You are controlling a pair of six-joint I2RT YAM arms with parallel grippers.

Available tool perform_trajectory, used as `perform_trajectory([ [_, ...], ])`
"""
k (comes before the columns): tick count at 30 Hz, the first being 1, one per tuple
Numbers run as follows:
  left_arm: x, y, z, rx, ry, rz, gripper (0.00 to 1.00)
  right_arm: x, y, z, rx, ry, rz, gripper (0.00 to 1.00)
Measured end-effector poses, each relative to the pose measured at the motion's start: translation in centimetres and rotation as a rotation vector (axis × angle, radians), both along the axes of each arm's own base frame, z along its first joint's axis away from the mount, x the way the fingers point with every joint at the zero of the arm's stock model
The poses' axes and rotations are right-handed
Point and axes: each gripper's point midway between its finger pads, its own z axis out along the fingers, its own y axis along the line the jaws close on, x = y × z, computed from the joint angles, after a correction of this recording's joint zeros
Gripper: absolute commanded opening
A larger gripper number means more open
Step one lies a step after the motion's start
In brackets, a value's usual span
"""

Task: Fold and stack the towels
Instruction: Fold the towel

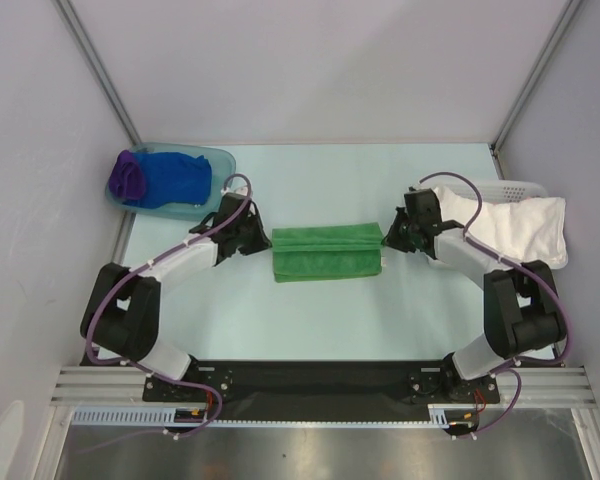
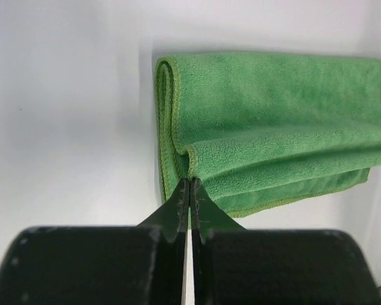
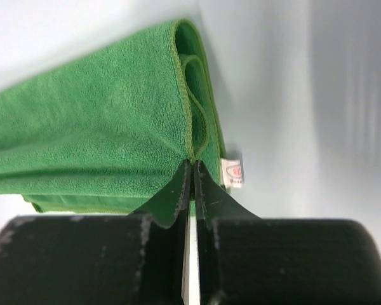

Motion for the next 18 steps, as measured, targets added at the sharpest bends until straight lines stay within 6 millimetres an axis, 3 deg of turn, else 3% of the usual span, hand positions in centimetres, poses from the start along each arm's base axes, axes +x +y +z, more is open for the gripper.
perform_trajectory([
  [11,-2.9,0.5,-2.3,-0.015,0.053,-0.018,0.0,-2.3,0.5,-0.3,-0.016,0.011,0.031,0.02],
  [18,-3.2,0.3,-2.3,-0.034,0.044,-0.022,0.0,-3.1,0.2,-0.8,-0.027,0.024,0.028,0.04],
])
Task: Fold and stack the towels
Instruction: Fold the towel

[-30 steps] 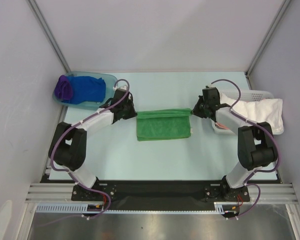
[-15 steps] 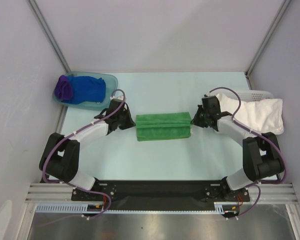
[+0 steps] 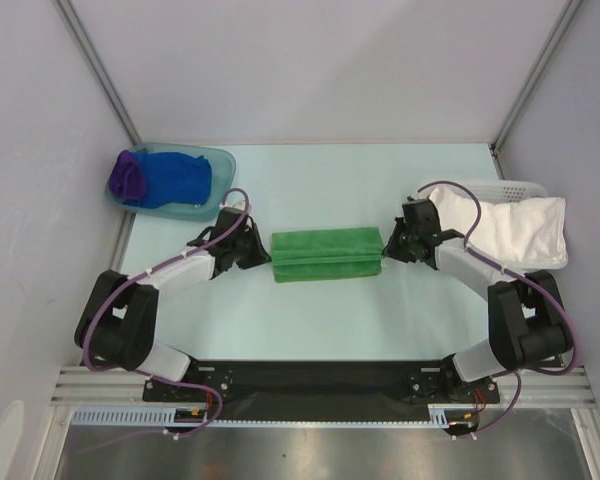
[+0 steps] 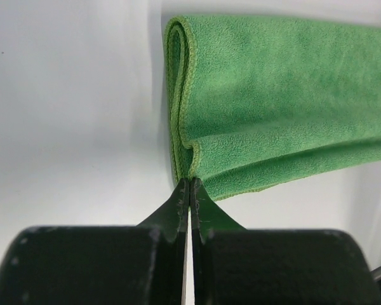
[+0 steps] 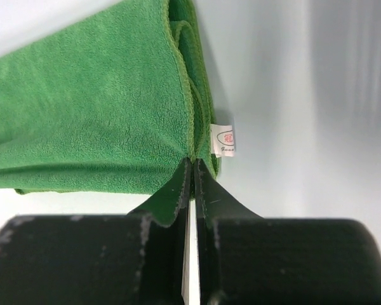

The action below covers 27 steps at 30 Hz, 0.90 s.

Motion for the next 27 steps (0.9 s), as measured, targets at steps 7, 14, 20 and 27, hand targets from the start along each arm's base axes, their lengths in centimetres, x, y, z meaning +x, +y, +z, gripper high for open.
perform_trajectory([
  [7,-1.2,-0.2,-1.1,-0.003,0.023,-0.02,0.06,-0.9,-0.2,-1.0,-0.007,0.026,-0.001,0.22],
  [14,-2.1,0.1,-2.2,0.009,0.044,-0.026,0.33,-2.1,-1.0,-2.5,-0.037,0.055,-0.012,0.42],
  [20,-2.2,0.1,-2.1,0.009,0.047,-0.024,0.35,-2.0,-0.8,-1.4,-0.031,0.022,-0.007,0.38],
  [27,-2.0,0.1,-0.9,0.007,0.032,-0.022,0.37,-2.6,0.9,-0.8,-0.038,-0.002,0.042,0.37],
])
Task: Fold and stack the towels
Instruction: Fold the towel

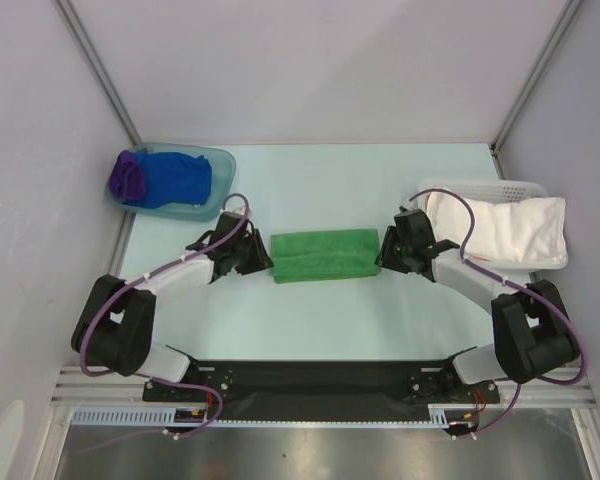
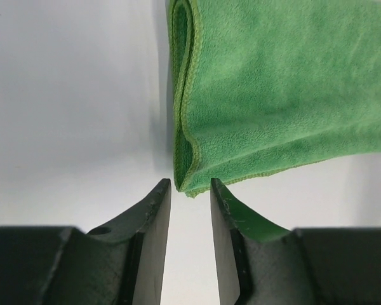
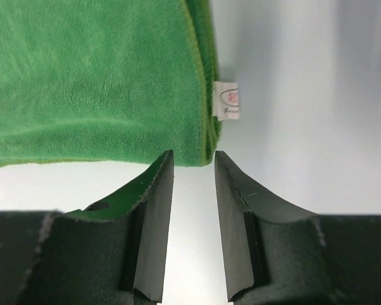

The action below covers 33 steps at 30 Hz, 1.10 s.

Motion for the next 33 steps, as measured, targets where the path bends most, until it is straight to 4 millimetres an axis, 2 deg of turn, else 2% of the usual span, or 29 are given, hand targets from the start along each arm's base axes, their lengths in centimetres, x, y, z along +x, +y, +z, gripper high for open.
perform_trajectory([
  [4,1.5,-0.1,1.7,0.018,-0.031,0.013,0.39,-0.3,0.5,-0.2,-0.023,-0.003,0.014,0.38],
  [8,5.4,-0.7,3.8,0.049,-0.091,0.037,0.39,-0.4,0.6,-0.9,-0.04,0.012,0.017,0.38],
  [10,7.1,-1.0,4.0,0.065,-0.107,0.046,0.38,-0.5,0.5,-1.4,-0.05,0.024,0.015,0.36],
  [14,8.8,-1.2,2.4,0.106,-0.077,0.052,0.37,-0.5,0.3,-2.3,-0.067,0.044,0.015,0.21],
  [15,9.0,-1.2,1.7,0.118,-0.064,0.052,0.37,-0.5,0.3,-2.4,-0.068,0.045,0.015,0.15],
  [18,8.7,-1.0,-0.1,0.145,-0.021,0.044,0.37,-0.5,0.3,-2.6,-0.07,0.046,0.017,0.07],
  [20,8.5,-1.0,-1.2,0.158,0.006,0.039,0.37,-0.5,0.3,-2.7,-0.071,0.046,0.017,0.06],
  [23,8.7,-1.0,-2.1,0.168,0.025,0.032,0.26,-0.6,0.2,-3.0,-0.072,0.047,0.017,0.03],
  [24,8.8,-1.1,-2.3,0.17,0.029,0.031,0.18,-0.6,0.2,-3.0,-0.072,0.047,0.015,0.02],
  [26,9.1,-1.1,-2.4,0.171,0.029,0.031,0.1,-0.6,0.0,-3.1,-0.072,0.047,0.012,0.02],
  [33,10.8,-0.9,-1.7,0.158,0.01,0.043,0.03,-0.5,-0.6,-3.5,-0.071,0.05,-0.002,0.01],
])
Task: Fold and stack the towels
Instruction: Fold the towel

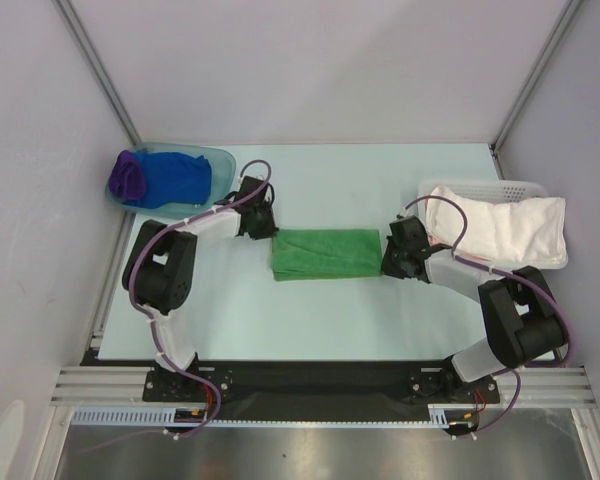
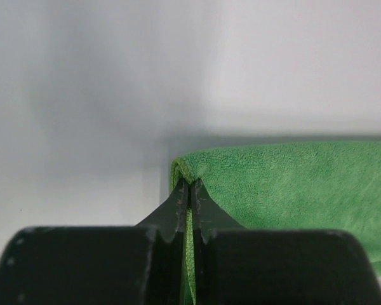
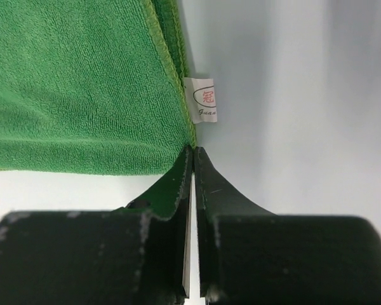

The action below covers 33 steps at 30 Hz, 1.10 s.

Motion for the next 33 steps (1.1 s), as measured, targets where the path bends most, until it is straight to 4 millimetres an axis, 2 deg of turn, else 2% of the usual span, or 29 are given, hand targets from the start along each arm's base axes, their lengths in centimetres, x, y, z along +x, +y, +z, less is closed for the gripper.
perform_trajectory([
  [2,0.6,0.0,0.2,-0.009,-0.004,0.004,0.02,0.0,-0.1,-0.1,0.003,0.0,-0.003,0.01],
  [4,1.1,-0.1,0.4,-0.021,-0.007,0.002,0.08,0.0,-0.2,-0.2,0.009,-0.001,-0.006,0.02],
  [5,1.2,-0.2,0.4,-0.027,-0.006,0.0,0.14,0.1,-0.2,-0.1,0.011,-0.001,-0.006,0.03],
  [6,1.3,-0.3,0.5,-0.035,-0.004,-0.004,0.28,0.1,-0.2,-0.1,0.012,-0.001,-0.006,0.07],
  [8,1.3,-0.2,0.4,-0.04,-0.003,-0.009,0.48,0.1,-0.3,-0.1,0.012,-0.002,-0.007,0.14],
  [9,1.4,-0.1,0.4,-0.038,-0.003,-0.011,0.53,0.1,-0.3,-0.1,0.011,-0.003,-0.006,0.23],
  [11,1.5,0.1,0.5,-0.038,-0.006,-0.006,0.62,0.1,-0.4,0.0,0.007,-0.005,-0.004,0.29],
  [12,1.5,0.2,0.6,-0.038,-0.008,-0.005,0.63,-0.1,-0.4,0.1,0.005,-0.005,-0.003,0.31],
  [15,0.9,0.7,1.2,-0.033,-0.01,0.002,0.65,-0.4,-0.7,0.9,-0.001,-0.011,-0.004,0.31],
  [19,-1.1,1.5,3.5,-0.041,-0.039,0.008,0.62,-0.2,-0.9,3.5,-0.008,-0.057,-0.014,0.3],
  [23,-3.5,2.1,6.2,-0.048,-0.096,0.007,0.53,1.4,0.0,7.5,0.015,-0.153,-0.01,0.28],
  [26,-4.5,1.4,7.4,-0.06,-0.124,-0.02,0.44,2.9,1.5,9.4,0.033,-0.194,0.01,0.26],
  [29,-5.5,-0.5,7.3,-0.061,-0.121,-0.072,0.38,4.3,3.6,9.5,0.04,-0.201,0.043,0.25],
  [33,-7.2,-3.3,6.2,-0.053,-0.096,-0.153,0.36,5.1,5.9,6.8,0.025,-0.146,0.088,0.24],
])
